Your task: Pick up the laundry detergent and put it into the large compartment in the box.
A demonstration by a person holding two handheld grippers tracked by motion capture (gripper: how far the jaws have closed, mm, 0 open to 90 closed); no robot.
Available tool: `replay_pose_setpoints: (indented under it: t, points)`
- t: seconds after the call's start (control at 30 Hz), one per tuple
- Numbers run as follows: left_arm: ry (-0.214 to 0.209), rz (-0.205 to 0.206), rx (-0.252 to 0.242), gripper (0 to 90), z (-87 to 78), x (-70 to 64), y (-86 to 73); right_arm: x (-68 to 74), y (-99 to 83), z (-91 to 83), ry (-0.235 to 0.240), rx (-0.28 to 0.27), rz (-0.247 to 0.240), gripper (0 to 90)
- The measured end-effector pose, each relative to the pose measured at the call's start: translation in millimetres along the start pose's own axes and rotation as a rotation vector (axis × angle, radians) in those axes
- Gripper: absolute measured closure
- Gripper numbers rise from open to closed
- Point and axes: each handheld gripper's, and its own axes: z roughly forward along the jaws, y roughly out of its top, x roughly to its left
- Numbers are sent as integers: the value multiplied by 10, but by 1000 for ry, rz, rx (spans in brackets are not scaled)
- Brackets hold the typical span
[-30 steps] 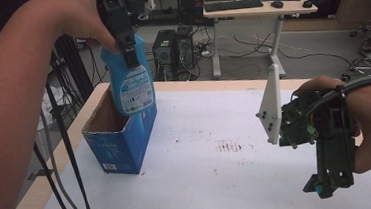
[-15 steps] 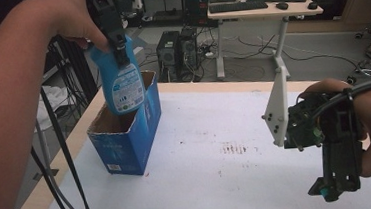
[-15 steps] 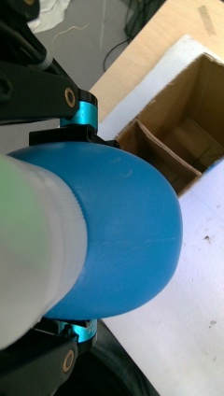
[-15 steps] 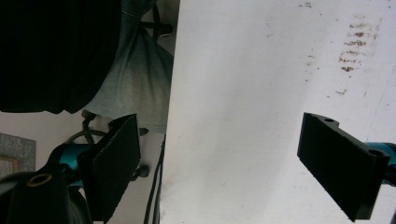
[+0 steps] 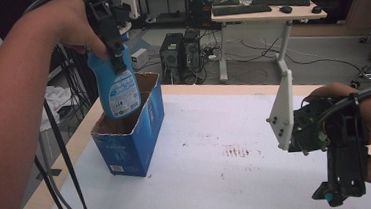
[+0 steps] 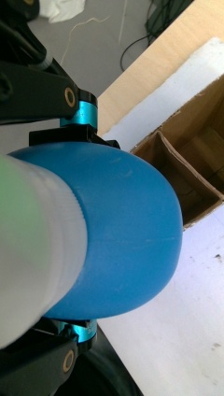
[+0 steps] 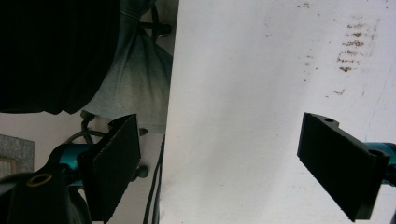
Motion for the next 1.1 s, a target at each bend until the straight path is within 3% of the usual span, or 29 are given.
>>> replay_pose_setpoints:
  t: [0.2,0.43,0.67,1.1]
  points:
    - [-7,81,11,390,195,23,-28,7,-4,-3,0,-1,2,127]
    - [-13,144,10,390,423,28,-48,10,-6,-4,2,3,8,127]
    - [-14,278,27,390,705,-2,-47,17,-8,-7,6,13,28,127]
    - [-23,399,44,390,1170,-24,-73,-3,-36,38,13,8,19,127]
